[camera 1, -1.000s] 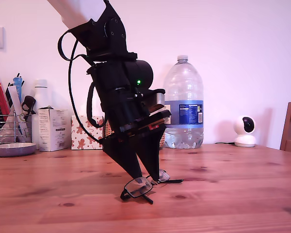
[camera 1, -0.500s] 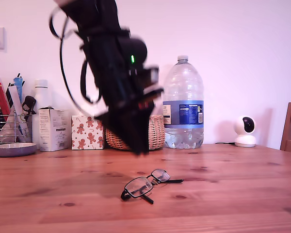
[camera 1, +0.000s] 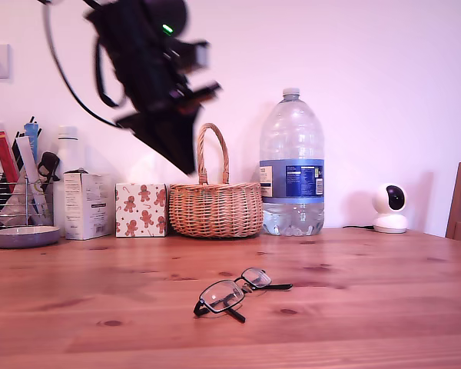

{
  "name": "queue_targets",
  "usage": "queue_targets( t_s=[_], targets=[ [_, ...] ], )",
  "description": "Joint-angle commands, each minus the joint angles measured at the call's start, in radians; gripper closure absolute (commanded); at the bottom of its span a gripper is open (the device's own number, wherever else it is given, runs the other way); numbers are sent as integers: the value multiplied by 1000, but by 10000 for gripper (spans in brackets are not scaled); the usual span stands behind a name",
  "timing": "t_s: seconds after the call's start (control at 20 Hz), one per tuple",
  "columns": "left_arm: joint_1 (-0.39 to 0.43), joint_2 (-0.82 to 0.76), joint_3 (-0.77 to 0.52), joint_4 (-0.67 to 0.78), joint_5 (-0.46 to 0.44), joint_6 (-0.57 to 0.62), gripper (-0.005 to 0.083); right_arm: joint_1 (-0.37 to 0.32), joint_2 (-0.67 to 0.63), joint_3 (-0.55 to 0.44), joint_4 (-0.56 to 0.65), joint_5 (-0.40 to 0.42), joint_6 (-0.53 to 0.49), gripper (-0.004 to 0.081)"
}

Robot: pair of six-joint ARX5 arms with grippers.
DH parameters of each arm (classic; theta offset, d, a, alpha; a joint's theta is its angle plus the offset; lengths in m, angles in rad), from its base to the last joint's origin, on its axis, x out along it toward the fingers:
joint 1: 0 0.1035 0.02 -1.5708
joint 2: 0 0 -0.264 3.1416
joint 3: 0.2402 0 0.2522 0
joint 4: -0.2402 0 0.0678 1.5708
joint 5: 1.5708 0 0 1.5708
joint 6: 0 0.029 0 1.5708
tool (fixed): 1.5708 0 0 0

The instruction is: Pick up the glasses and close them, then place them back on the table

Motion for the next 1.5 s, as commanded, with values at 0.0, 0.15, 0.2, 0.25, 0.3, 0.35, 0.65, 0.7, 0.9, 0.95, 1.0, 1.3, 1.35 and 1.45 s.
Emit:
queue_targets(
  t_s=[0.0, 0.15, 0.2, 0.25, 0.3, 0.35, 0.65, 0.7, 0.9, 0.95, 1.0, 1.3, 1.35, 1.45],
  targets=[
    [24, -33, -14, 39, 0, 2, 794, -29, 28, -9, 38, -6, 8, 783],
    [69, -108, -79, 108, -24, 2, 794, -89, 51, -9, 73, -41, 6, 783],
    [84, -138, -108, 130, -35, 2, 794, -108, 51, -9, 79, -53, 5, 783],
    [100, -173, -145, 155, -43, 2, 794, -126, 51, -9, 85, -64, 6, 783],
    [116, -204, -183, 177, -45, 0, 794, -141, 51, -9, 90, -81, 6, 783],
    [132, -240, -224, 200, -52, -2, 794, -151, 51, -9, 92, -92, 6, 783],
    [220, -499, -558, 448, -68, -35, 793, -146, 51, -10, 88, -205, -41, 783],
    [231, -544, -611, 486, -76, -41, 794, -139, 50, -12, 90, -210, -46, 783],
    [264, -704, -790, 616, -100, -54, 793, -129, 25, -74, 171, -209, -38, 783],
    [269, -742, -830, 642, -101, -54, 793, -129, 4, -91, 191, -208, -27, 783],
    [272, -784, -869, 671, -110, -54, 793, -129, -24, -99, 204, -206, -26, 783],
    [273, -1054, -1096, 838, -159, -58, 793, -128, -189, -99, 193, -130, -18, 783],
    [273, -1097, -1131, 850, -175, -58, 793, -128, -202, -99, 189, -130, -13, 783],
    [273, -1181, -1195, 871, -190, -61, 793, -128, -223, -99, 185, -129, -12, 783]
  ],
)
